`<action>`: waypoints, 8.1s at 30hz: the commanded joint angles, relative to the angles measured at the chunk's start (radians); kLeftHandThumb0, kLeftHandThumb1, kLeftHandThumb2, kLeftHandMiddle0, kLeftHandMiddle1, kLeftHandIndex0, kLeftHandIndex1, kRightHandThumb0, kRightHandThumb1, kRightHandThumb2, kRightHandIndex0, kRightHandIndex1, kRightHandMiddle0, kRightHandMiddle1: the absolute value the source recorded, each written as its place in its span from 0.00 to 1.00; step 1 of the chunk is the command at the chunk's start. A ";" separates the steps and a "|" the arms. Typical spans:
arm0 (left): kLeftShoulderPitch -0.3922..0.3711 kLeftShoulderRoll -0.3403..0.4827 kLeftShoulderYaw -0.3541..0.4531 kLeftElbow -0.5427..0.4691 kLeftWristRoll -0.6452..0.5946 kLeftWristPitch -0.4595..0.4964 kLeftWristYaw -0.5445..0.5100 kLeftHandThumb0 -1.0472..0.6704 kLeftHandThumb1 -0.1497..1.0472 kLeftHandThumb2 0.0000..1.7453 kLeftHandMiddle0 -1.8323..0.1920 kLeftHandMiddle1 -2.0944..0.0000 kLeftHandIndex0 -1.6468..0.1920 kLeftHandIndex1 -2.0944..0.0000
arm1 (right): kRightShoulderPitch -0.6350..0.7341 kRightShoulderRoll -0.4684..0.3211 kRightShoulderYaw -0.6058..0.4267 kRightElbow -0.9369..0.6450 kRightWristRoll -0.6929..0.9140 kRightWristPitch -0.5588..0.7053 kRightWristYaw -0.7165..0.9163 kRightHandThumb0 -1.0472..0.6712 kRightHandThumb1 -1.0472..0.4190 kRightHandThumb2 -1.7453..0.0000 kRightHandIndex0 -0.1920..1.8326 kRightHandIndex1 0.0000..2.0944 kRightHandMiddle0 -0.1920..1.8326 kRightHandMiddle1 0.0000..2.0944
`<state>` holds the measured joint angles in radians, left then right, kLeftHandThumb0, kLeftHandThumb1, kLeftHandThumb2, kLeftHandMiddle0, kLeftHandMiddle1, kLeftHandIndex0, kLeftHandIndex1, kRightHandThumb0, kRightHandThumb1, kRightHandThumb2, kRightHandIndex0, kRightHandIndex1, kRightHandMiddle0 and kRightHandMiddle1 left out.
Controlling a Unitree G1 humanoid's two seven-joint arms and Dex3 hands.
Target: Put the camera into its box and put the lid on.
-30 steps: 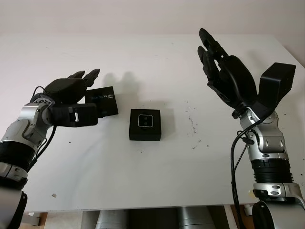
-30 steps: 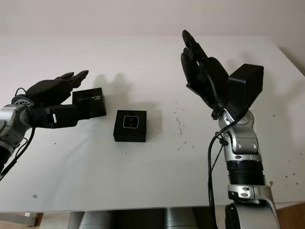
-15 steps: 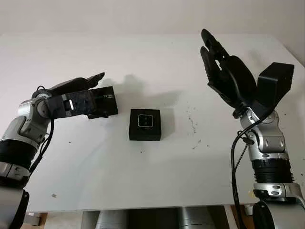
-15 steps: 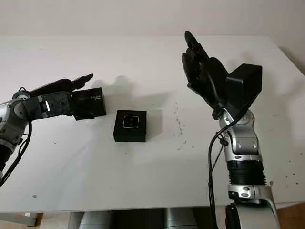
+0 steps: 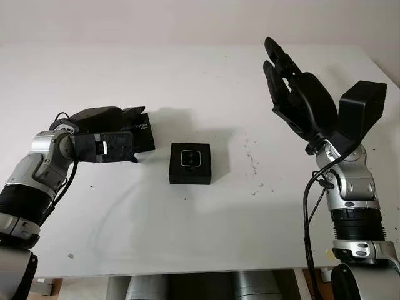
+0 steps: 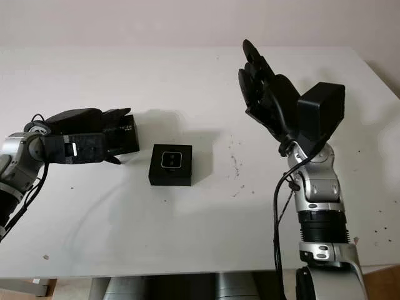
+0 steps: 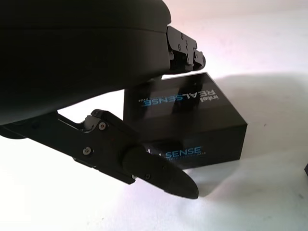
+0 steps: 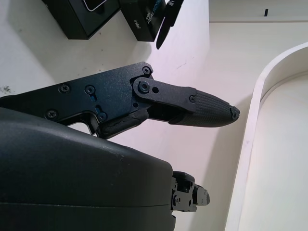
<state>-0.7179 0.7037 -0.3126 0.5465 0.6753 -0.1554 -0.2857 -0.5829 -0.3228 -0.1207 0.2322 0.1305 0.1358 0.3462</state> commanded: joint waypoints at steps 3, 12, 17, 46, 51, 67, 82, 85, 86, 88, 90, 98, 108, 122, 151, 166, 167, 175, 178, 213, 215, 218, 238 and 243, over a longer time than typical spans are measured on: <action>0.031 0.014 -0.026 0.020 0.059 -0.037 0.099 0.48 0.83 0.04 0.69 0.95 0.72 0.93 | 0.010 -0.004 -0.002 -0.021 0.006 -0.001 0.001 0.21 0.00 0.64 0.02 0.03 0.05 0.03; 0.052 -0.003 0.011 0.064 0.016 -0.130 0.265 0.57 0.95 0.04 0.77 0.36 0.53 0.84 | 0.017 0.007 0.000 -0.007 0.010 -0.019 0.003 0.22 0.00 0.65 0.03 0.03 0.05 0.03; 0.063 -0.018 0.053 0.032 -0.047 -0.109 0.268 0.57 1.00 0.03 0.75 0.38 0.67 0.56 | 0.020 0.011 0.008 -0.013 0.007 -0.015 0.001 0.22 0.00 0.65 0.03 0.03 0.06 0.03; 0.036 -0.116 0.165 -0.771 -0.223 0.601 -0.243 0.57 0.94 0.03 0.69 0.36 0.71 0.41 | 0.005 0.057 0.039 -0.022 0.000 -0.003 -0.027 0.19 0.00 0.68 0.02 0.02 0.04 0.02; 0.012 -0.157 0.133 -0.835 -0.199 0.743 -0.274 0.57 0.93 0.03 0.68 0.34 0.70 0.39 | 0.003 0.076 0.040 -0.016 0.000 -0.011 -0.042 0.19 0.00 0.69 0.02 0.03 0.04 0.03; 0.012 -0.241 0.122 -0.725 -0.215 0.859 -0.202 0.58 0.92 0.03 0.70 0.34 0.71 0.29 | -0.017 0.122 0.044 0.041 -0.007 -0.063 -0.058 0.17 0.00 0.71 0.04 0.03 0.06 0.03; 0.031 -0.244 0.098 -0.701 -0.276 0.854 -0.222 0.59 0.92 0.03 0.70 0.32 0.72 0.29 | -0.007 0.124 0.039 0.030 -0.013 -0.068 -0.097 0.17 0.00 0.70 0.03 0.02 0.06 0.03; 0.025 -0.239 0.083 -0.715 -0.279 0.870 -0.239 0.59 0.92 0.03 0.71 0.31 0.73 0.28 | -0.004 0.131 0.039 0.033 -0.015 -0.086 -0.109 0.17 0.00 0.71 0.02 0.02 0.05 0.02; 0.024 -0.239 0.081 -0.719 -0.281 0.873 -0.243 0.59 0.92 0.03 0.71 0.31 0.73 0.28 | -0.003 0.132 0.040 0.033 -0.016 -0.090 -0.112 0.18 0.00 0.70 0.02 0.02 0.04 0.02; 0.020 -0.239 0.079 -0.727 -0.289 0.888 -0.255 0.59 0.93 0.03 0.71 0.30 0.74 0.28 | -0.006 0.143 0.037 0.036 -0.013 -0.094 -0.124 0.18 0.00 0.70 0.01 0.02 0.04 0.02; 0.018 -0.239 0.078 -0.733 -0.297 0.897 -0.263 0.58 0.93 0.03 0.70 0.30 0.74 0.27 | -0.004 0.153 0.034 0.032 -0.005 -0.084 -0.134 0.18 0.00 0.70 0.01 0.02 0.03 0.02; 0.007 -0.242 0.072 -0.745 -0.317 0.910 -0.267 0.57 0.92 0.03 0.69 0.30 0.72 0.25 | 0.013 0.161 0.044 0.031 -0.013 -0.098 -0.130 0.19 0.00 0.70 0.00 0.02 0.03 0.02; 0.020 -0.272 0.081 -0.685 -0.341 0.831 -0.210 0.59 0.92 0.03 0.69 0.29 0.72 0.23 | 0.017 0.162 0.043 0.027 -0.019 -0.108 -0.135 0.18 0.00 0.72 0.01 0.02 0.03 0.02; -0.008 -0.286 0.023 -0.670 -0.285 0.903 -0.206 0.57 0.92 0.03 0.70 0.36 0.72 0.32 | 0.028 0.156 0.044 0.013 -0.021 -0.112 -0.132 0.18 0.00 0.71 0.01 0.03 0.03 0.02; 0.001 -0.336 0.009 -0.666 -0.317 0.922 -0.185 0.57 0.90 0.03 0.70 0.29 0.70 0.28 | 0.028 0.164 0.044 0.011 -0.019 -0.103 -0.138 0.18 0.00 0.71 0.01 0.03 0.03 0.03; -0.004 -0.346 -0.017 -0.655 -0.317 0.937 -0.190 0.57 0.91 0.03 0.68 0.28 0.72 0.28 | 0.037 0.164 0.045 -0.009 -0.015 -0.087 -0.138 0.18 0.00 0.71 0.00 0.02 0.02 0.02; -0.003 -0.347 -0.018 -0.656 -0.315 0.940 -0.190 0.57 0.91 0.03 0.67 0.28 0.72 0.28 | 0.037 0.162 0.045 -0.011 -0.017 -0.085 -0.140 0.18 0.00 0.71 0.01 0.03 0.02 0.02; 0.006 -0.342 -0.031 -0.666 -0.300 0.964 -0.190 0.57 0.91 0.03 0.70 0.25 0.71 0.27 | 0.034 0.159 0.044 -0.005 -0.016 -0.085 -0.136 0.18 0.00 0.71 0.00 0.02 0.02 0.02; 0.006 -0.341 -0.036 -0.675 -0.294 1.001 -0.194 0.55 0.90 0.03 0.71 0.23 0.71 0.28 | 0.029 0.160 0.047 -0.002 -0.020 -0.085 -0.138 0.18 0.00 0.71 0.00 0.03 0.02 0.03; -0.176 -0.149 -0.323 -0.875 -0.429 1.404 -0.456 0.26 1.00 0.15 1.00 1.00 1.00 1.00 | 0.005 0.165 0.043 0.039 -0.014 -0.106 -0.138 0.18 0.00 0.71 0.02 0.03 0.04 0.03; -0.193 -0.104 -0.367 -0.900 -0.423 1.378 -0.475 0.25 1.00 0.18 1.00 1.00 1.00 1.00 | 0.002 0.164 0.042 0.046 -0.015 -0.112 -0.137 0.18 0.00 0.71 0.02 0.03 0.04 0.03; -0.190 -0.040 -0.409 -0.951 -0.391 1.311 -0.479 0.23 1.00 0.22 1.00 1.00 1.00 1.00 | -0.001 0.161 0.041 0.049 -0.014 -0.109 -0.135 0.18 0.00 0.71 0.02 0.03 0.04 0.03; 0.149 0.140 -0.306 -1.163 -0.001 0.816 -0.570 0.14 1.00 0.39 1.00 1.00 1.00 1.00 | -0.016 0.149 0.035 0.077 -0.016 -0.138 -0.112 0.18 0.00 0.72 0.02 0.03 0.04 0.03; 0.213 0.114 -0.267 -1.170 0.038 0.823 -0.639 0.13 1.00 0.40 1.00 1.00 1.00 1.00 | -0.016 0.145 0.034 0.075 -0.014 -0.134 -0.106 0.18 0.00 0.71 0.01 0.03 0.04 0.03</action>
<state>-0.5285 0.8199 -0.5898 -0.6033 0.7056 0.6633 -0.9025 -0.5860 -0.1670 -0.0824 0.3138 0.1149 0.0090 0.2375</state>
